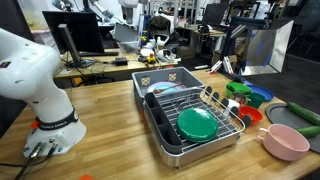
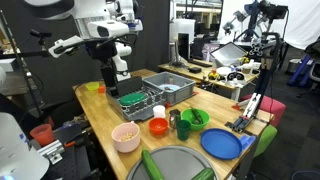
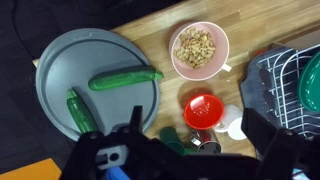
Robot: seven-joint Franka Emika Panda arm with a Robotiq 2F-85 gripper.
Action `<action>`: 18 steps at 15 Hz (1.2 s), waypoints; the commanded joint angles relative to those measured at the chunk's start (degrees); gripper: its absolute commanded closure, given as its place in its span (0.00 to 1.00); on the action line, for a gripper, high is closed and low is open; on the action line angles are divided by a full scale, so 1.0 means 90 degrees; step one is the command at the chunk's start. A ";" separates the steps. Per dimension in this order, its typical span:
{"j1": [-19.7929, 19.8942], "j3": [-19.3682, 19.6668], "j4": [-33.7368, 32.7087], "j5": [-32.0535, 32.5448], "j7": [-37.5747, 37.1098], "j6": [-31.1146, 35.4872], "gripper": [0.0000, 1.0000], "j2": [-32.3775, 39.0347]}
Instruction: Move the pink mug to the left
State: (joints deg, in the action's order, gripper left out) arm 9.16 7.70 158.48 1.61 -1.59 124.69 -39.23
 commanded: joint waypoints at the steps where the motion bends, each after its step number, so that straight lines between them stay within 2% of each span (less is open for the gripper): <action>1: 0.0036 -0.0035 -0.0011 -0.0028 0.0023 -0.0016 0.00 0.0002; 10: 0.0036 -0.0035 -0.0011 -0.0028 0.0023 -0.0016 0.00 0.0002; 13: 0.0018 -0.0060 -0.0059 -0.0029 -0.0029 0.0210 0.00 0.0317; 16: -0.0172 -0.0056 0.0008 -0.0050 0.0229 0.0671 0.00 0.0690; 18: -0.0466 -0.0054 0.0090 -0.0059 0.0655 0.0976 0.00 0.0981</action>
State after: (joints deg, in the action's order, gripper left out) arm 7.38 7.29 158.72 1.55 -0.56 129.66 -33.97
